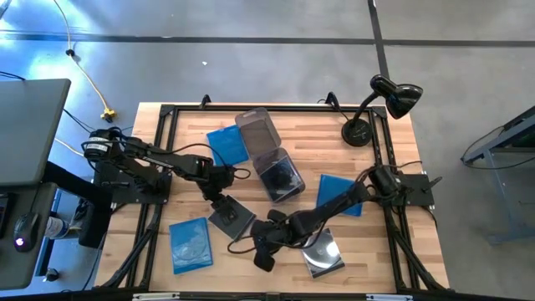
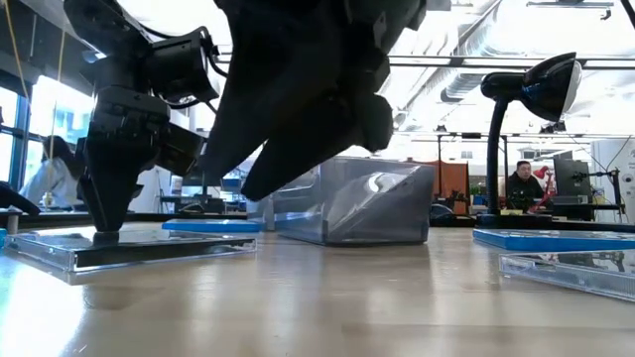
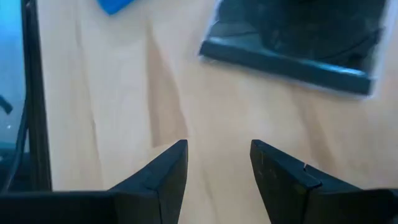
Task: Pick & place jewel cases by type
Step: Put the left black CD case into the bottom black bin
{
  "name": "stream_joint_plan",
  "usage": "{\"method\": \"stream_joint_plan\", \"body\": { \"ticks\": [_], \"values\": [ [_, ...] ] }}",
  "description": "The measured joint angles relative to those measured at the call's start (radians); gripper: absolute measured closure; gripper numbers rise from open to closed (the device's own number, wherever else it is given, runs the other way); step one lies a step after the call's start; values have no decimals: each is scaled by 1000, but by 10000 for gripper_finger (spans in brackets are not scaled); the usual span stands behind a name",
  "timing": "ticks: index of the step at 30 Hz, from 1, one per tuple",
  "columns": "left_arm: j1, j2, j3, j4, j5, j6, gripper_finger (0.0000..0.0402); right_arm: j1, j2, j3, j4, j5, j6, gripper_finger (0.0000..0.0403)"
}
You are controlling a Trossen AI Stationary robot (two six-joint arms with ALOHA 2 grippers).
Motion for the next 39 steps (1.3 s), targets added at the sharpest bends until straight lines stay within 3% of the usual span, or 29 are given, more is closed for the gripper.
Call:
{"method": "stream_joint_plan", "body": {
  "ticks": [6,20,39],
  "values": [
    [0,2,0,22,9,-25,234,-17,52,0,-13,11,142,231],
    [-1,4,-3,148,64,-70,234,-54,99,3,1,135,50,231],
    [-40,4,-4,314,155,-86,234,-42,96,2,-186,97,125,231]
  ]
}}
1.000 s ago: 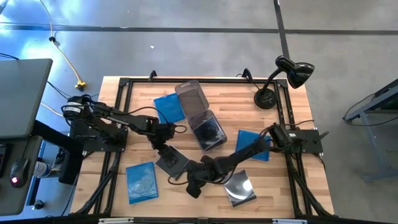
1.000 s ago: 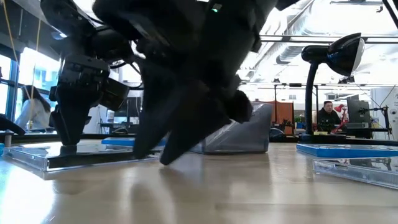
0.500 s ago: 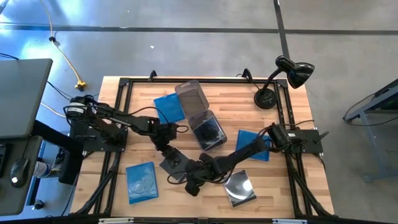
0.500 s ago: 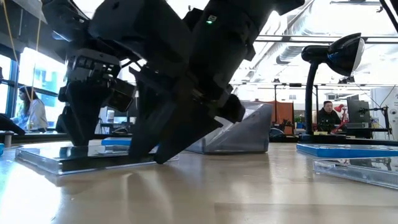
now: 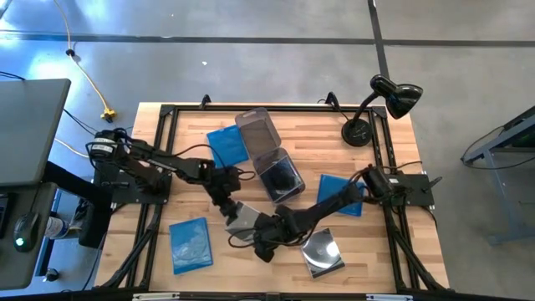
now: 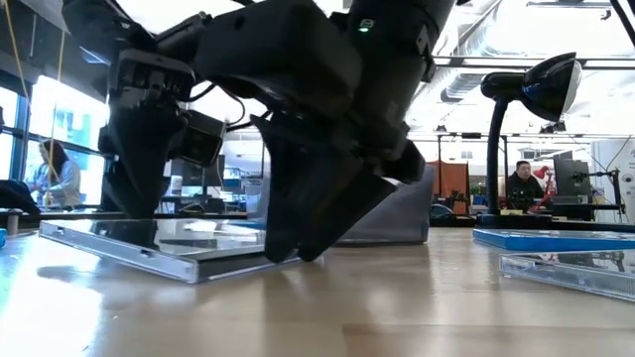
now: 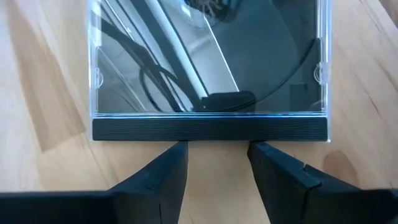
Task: Pick & place jewel cases by type
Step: Put the left black CD case into the bottom black bin
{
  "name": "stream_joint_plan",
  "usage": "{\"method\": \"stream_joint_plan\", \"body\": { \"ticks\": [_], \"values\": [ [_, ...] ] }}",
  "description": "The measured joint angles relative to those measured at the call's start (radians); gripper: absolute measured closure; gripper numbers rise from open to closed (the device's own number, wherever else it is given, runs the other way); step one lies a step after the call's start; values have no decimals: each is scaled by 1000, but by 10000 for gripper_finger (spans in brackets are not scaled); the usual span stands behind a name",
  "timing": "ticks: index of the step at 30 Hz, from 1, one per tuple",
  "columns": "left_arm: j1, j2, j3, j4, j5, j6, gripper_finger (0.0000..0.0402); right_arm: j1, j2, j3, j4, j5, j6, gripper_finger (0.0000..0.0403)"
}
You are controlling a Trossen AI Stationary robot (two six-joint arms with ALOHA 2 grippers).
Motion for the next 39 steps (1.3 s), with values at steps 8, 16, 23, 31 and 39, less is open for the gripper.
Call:
{"method": "stream_joint_plan", "body": {
  "ticks": [8,16,23,31,39],
  "values": [
    [-68,-2,4,-17,-67,-74,234,16,1,-1,-2,0,-17,231],
    [-119,-5,8,-148,-172,-268,234,16,1,-1,-2,-6,-30,231],
    [-159,-3,9,-149,-254,-361,234,16,1,-1,-2,-5,-54,231],
    [-224,64,11,-84,-323,-460,234,19,1,-2,0,16,-56,231],
    [-236,85,2,56,-325,-467,234,21,0,-3,-1,11,-68,231]
  ]
}}
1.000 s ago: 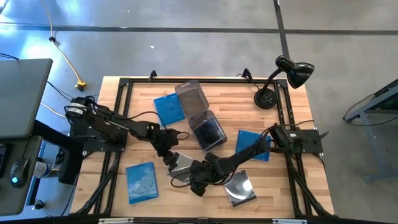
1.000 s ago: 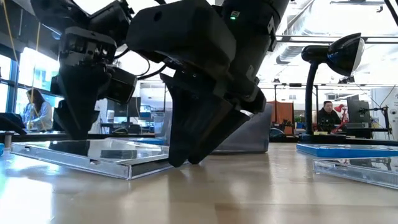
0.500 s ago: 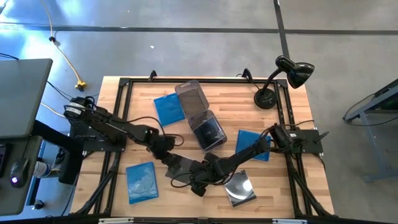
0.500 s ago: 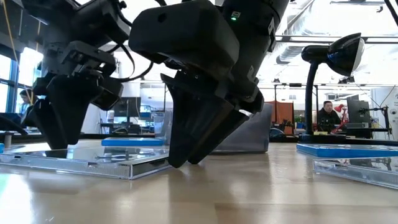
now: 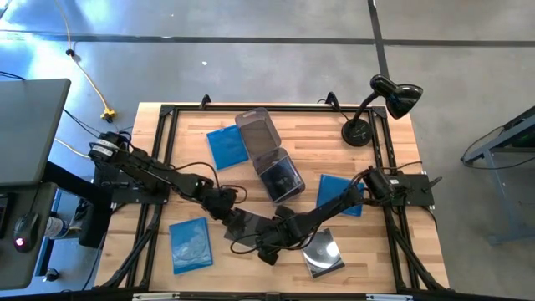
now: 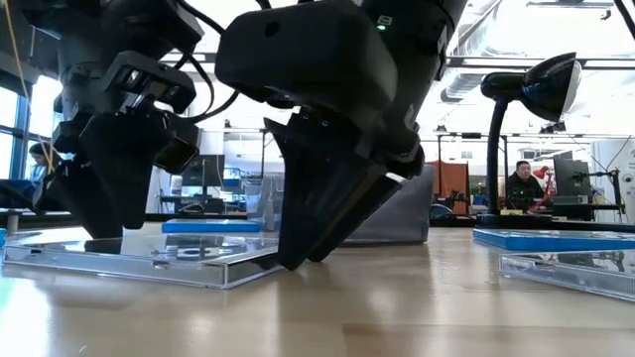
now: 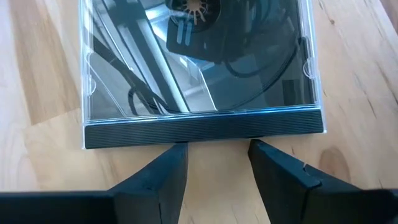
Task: Pick & place jewel cases by type
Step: Put the left black CD case into the bottom black bin
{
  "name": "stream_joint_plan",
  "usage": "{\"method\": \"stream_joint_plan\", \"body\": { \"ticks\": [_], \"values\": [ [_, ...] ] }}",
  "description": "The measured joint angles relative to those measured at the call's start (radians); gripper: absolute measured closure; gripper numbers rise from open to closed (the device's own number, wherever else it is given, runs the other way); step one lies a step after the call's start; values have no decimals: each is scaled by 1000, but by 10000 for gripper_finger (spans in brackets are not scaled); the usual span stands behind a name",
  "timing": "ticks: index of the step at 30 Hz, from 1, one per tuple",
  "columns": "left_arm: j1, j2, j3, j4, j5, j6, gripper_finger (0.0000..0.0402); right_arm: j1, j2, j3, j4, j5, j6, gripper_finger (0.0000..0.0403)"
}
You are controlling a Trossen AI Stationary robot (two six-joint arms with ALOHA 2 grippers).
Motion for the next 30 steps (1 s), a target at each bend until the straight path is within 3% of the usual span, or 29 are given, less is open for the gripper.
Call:
{"method": "stream_joint_plan", "body": {
  "ticks": [6,16,30],
  "values": [
    [0,9,38,1,9,104,234,2,-2,0,-1,14,-20,231],
    [0,14,213,-281,22,242,233,25,0,1,-40,15,-53,235],
    [-2,8,311,-338,66,266,234,40,-3,1,-75,1,-166,227]
  ]
}}
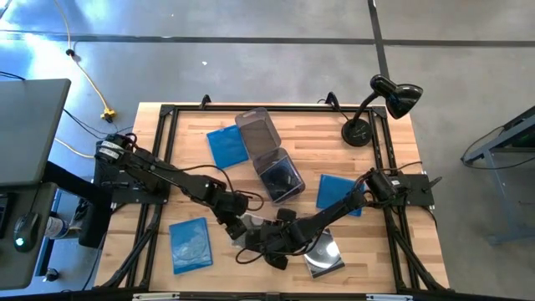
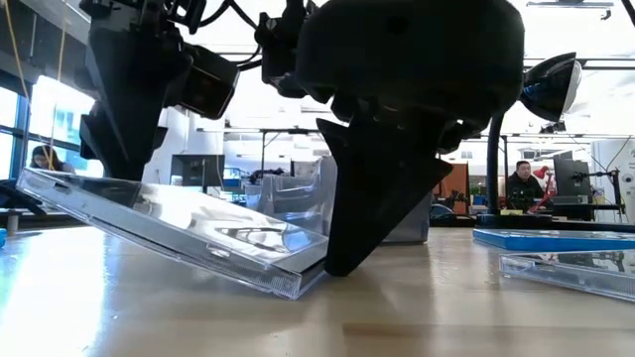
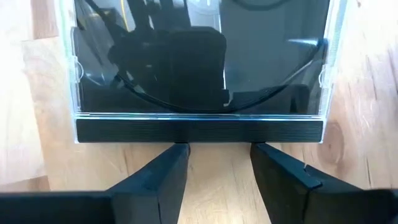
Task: Pick & place jewel cases by type
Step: Put the left black CD case into the bottom black bin
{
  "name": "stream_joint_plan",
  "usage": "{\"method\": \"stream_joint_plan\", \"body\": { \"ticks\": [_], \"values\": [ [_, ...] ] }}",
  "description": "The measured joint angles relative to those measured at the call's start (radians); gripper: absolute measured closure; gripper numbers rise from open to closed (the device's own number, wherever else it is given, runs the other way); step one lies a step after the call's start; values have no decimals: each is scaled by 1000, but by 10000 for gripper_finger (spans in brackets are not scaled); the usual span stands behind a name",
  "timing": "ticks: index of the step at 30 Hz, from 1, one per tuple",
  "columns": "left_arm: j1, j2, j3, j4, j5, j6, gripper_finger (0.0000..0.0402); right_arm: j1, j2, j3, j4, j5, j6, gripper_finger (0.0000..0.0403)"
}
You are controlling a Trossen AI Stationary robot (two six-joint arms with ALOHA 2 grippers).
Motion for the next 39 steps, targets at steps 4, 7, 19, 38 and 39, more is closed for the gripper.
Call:
{"method": "stream_joint_plan", "body": {
  "ticks": [4,7,19,38,39],
  "values": [
    [0,0,0,-1,4,-3,234,9,0,0,8,32,-2,224],
    [1,0,0,-2,-1,-3,234,16,-2,-1,8,65,10,224],
    [2,39,-7,11,-19,-30,234,21,-20,-2,8,80,24,224],
    [1,37,25,-2,-11,27,234,64,-38,-6,6,189,-4,226],
    [1,37,30,-7,-12,35,234,66,-39,-6,5,189,-4,226]
  ]
}}
